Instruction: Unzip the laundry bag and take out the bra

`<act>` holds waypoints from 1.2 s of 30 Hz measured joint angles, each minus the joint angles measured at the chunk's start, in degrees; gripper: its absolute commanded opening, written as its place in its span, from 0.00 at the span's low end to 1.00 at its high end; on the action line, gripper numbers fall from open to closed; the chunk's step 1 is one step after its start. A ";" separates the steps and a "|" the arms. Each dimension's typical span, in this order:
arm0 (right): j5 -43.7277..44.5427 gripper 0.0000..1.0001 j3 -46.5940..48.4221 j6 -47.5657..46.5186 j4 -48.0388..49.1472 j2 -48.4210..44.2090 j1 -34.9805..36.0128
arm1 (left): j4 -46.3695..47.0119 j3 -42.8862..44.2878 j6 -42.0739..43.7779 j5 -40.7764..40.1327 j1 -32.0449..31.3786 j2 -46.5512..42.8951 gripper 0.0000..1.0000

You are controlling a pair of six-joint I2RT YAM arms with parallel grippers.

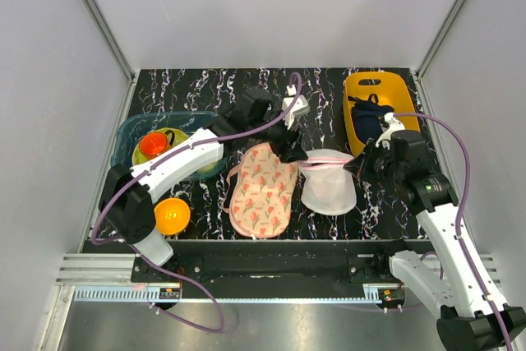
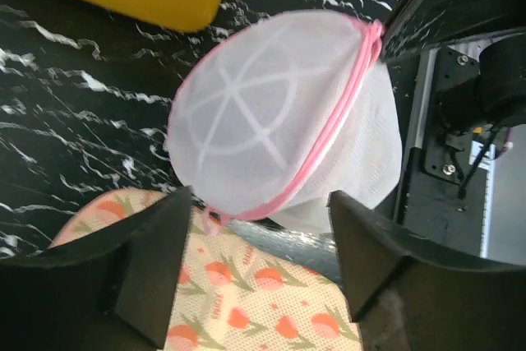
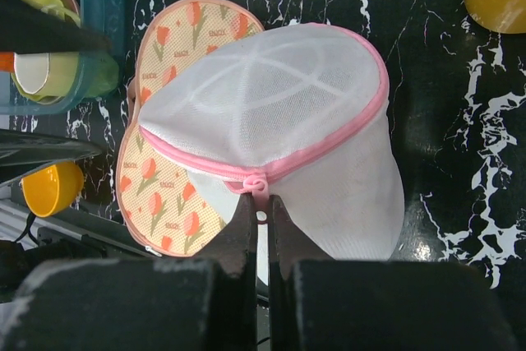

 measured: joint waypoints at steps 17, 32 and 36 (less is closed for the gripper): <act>-2.75 0.00 0.15 -0.02 -0.72 -0.94 -0.11 | 1.31 11.21 -1.07 -4.42 -8.35 6.03 0.78; -1.05 0.00 0.09 -0.04 -1.40 -0.46 -0.11 | 0.70 10.71 -0.37 -4.74 -9.18 10.75 0.00; -1.14 0.00 -0.57 1.05 -1.20 0.46 -0.17 | 1.14 4.83 2.36 -5.40 -9.05 5.99 0.00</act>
